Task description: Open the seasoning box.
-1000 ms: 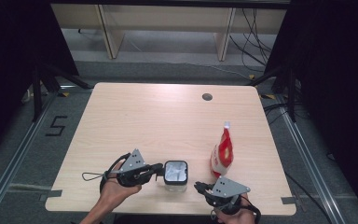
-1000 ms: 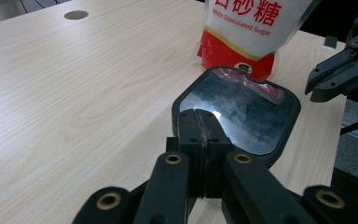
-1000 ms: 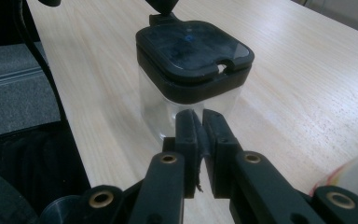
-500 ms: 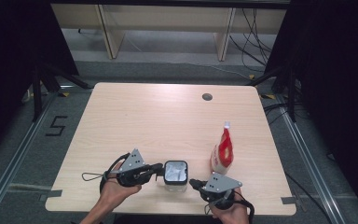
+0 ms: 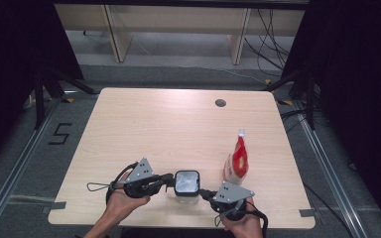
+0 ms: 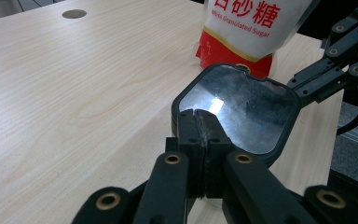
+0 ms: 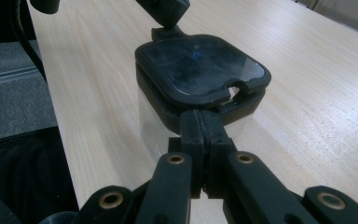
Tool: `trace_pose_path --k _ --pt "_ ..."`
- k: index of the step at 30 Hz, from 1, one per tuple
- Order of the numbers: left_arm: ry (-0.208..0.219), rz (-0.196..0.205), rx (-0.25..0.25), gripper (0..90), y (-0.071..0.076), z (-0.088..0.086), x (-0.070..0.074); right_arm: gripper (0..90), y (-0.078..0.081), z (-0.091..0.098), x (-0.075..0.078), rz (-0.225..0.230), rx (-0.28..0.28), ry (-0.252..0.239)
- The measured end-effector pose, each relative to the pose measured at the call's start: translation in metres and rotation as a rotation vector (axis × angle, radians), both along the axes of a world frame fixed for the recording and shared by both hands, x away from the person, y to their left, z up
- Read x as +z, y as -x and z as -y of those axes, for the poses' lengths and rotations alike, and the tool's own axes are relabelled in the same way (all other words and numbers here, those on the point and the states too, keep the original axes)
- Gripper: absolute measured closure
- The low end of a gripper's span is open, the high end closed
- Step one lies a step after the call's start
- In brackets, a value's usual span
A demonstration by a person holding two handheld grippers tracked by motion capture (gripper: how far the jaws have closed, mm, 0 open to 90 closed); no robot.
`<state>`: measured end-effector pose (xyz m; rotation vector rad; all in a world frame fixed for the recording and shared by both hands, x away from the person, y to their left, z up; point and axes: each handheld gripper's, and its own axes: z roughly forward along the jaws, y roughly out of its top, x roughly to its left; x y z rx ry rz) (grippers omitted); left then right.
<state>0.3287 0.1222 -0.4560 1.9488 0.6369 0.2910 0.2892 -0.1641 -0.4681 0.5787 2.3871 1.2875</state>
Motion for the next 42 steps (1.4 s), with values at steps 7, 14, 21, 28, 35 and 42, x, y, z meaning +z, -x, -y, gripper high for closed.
trace_pose_path --k 7,14,21,28,35,42 --pt "0.06 0.002 -0.049 64.6 0.004 -0.015 0.01 89.9 -0.001 0.0 0.002 0.005 0.008 -0.002" --pt "-0.024 -0.025 -0.077 38.7 0.007 -0.022 -0.011 89.9 -0.001 -0.003 0.007 0.024 0.0 -0.009" --pt "-0.031 -0.032 -0.08 37.5 -0.004 -0.025 -0.03 89.9 -0.002 -0.005 0.012 0.04 0.005 -0.014" --pt "-0.015 -0.028 -0.104 43.4 -0.009 -0.018 -0.04 89.9 -0.003 -0.008 0.017 0.058 0.003 -0.023" --pt "-0.038 -0.006 -0.164 56.2 -0.011 -0.012 -0.046 89.9 -0.005 -0.01 0.022 0.053 -0.002 -0.048" --pt "-0.05 0.011 -0.137 70.3 -0.011 -0.011 -0.047 89.9 -0.006 -0.015 0.027 0.076 0.011 -0.062"
